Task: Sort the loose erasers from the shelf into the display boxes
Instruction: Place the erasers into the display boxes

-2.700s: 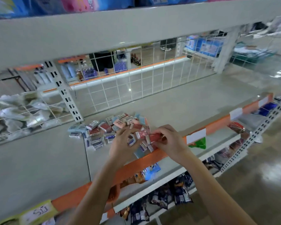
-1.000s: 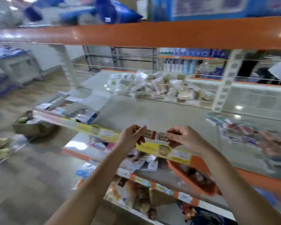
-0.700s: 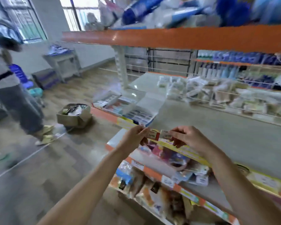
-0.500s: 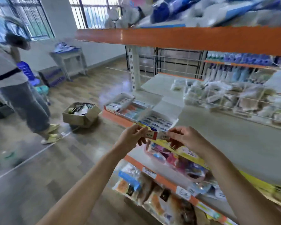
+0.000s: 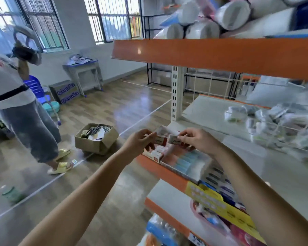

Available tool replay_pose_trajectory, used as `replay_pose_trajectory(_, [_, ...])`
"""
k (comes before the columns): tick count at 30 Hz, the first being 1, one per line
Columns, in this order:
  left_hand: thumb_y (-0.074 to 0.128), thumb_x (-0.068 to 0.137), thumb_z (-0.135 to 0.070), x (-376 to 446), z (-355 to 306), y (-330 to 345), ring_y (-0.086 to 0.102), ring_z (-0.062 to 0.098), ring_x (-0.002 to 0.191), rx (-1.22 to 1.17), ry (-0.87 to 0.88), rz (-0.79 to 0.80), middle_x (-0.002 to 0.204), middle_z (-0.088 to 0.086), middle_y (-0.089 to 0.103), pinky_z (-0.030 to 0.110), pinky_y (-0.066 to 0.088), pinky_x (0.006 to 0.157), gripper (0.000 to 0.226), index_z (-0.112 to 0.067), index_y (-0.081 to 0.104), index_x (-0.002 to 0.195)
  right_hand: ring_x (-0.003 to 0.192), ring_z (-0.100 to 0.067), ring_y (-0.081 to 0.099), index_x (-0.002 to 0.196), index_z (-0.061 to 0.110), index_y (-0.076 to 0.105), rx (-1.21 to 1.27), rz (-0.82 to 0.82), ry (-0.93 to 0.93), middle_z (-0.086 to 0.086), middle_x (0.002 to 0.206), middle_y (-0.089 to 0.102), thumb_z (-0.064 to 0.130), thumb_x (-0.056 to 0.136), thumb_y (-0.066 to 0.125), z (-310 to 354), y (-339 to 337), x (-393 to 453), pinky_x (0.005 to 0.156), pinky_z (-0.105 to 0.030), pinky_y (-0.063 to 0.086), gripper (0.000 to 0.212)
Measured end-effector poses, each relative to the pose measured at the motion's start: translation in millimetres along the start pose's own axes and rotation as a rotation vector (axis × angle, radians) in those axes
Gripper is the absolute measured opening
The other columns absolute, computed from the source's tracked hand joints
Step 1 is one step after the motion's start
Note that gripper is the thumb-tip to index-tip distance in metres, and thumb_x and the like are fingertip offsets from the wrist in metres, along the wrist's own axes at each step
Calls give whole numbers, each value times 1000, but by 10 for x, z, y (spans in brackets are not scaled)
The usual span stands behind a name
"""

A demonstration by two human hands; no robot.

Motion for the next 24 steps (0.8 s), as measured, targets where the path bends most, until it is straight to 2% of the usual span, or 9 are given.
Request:
replay_pose_trajectory(3, [52, 94, -30, 350, 166, -207, 52, 6, 49, 10, -40, 16, 69, 3, 67, 15, 34, 41, 20, -13, 58, 87, 82, -15, 61, 101, 18, 66, -121, -3, 39, -5, 94, 69, 29, 91, 59, -19, 137, 378, 72, -25, 46, 17])
replay_pose_trajectory(8, [54, 93, -32, 826, 436, -420, 53, 5, 51, 41, -22, 89, 72, 0, 69, 15, 34, 42, 20, -13, 60, 90, 90, -17, 64, 94, 23, 65, -230, -47, 98, -3, 97, 69, 28, 89, 62, -75, 367, 825, 80, -30, 48, 8])
replay_pose_trajectory(11, [55, 92, -35, 1066, 569, -494, 55, 8, 56, 72, -11, 172, 71, -4, 71, 19, 34, 43, 16, -21, 60, 87, 88, -18, 63, 96, 24, 66, -308, -89, 169, -1, 96, 68, 31, 89, 61, -82, 478, 965, 78, -31, 49, 11])
replay_pose_trajectory(14, [55, 92, -35, 1245, 662, -525, 55, 6, 56, 86, 9, 285, 71, -5, 70, 18, 35, 44, 13, -23, 59, 87, 92, -25, 64, 99, 26, 66, -376, -102, 251, 0, 97, 69, 36, 90, 59, -76, 573, 1027, 82, -39, 51, 15])
replay_pose_trajectory(17, [54, 93, -35, 1382, 715, -551, 56, 5, 57, 91, 38, 388, 74, -5, 70, 18, 37, 46, 13, -24, 59, 90, 92, -17, 63, 105, 22, 67, -426, -109, 319, 3, 102, 67, 35, 90, 58, -32, 661, 1043, 81, -33, 51, 22])
replay_pose_trajectory(21, [51, 94, -35, 1529, 765, -583, 57, 4, 58, 71, 53, 496, 78, -3, 71, 18, 38, 48, 14, -23, 58, 91, 92, -21, 65, 102, 25, 68, -449, -151, 402, 5, 100, 67, 35, 90, 58, -18, 770, 1067, 84, -40, 53, 18])
replay_pose_trajectory(24, [50, 94, -34, 1603, 785, -582, 57, 1, 55, 71, 77, 546, 78, -2, 71, 16, 38, 48, 17, -19, 59, 94, 87, -17, 65, 103, 24, 68, -452, -190, 427, 7, 102, 67, 34, 90, 58, -1, 833, 1075, 81, -35, 53, 19])
Point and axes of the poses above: each hand's wrist, its own x-axis towards the middle knuckle, its own y-axis out of the palm, z = x × y, the point moved 3 cm from there along x, towards the middle knuckle
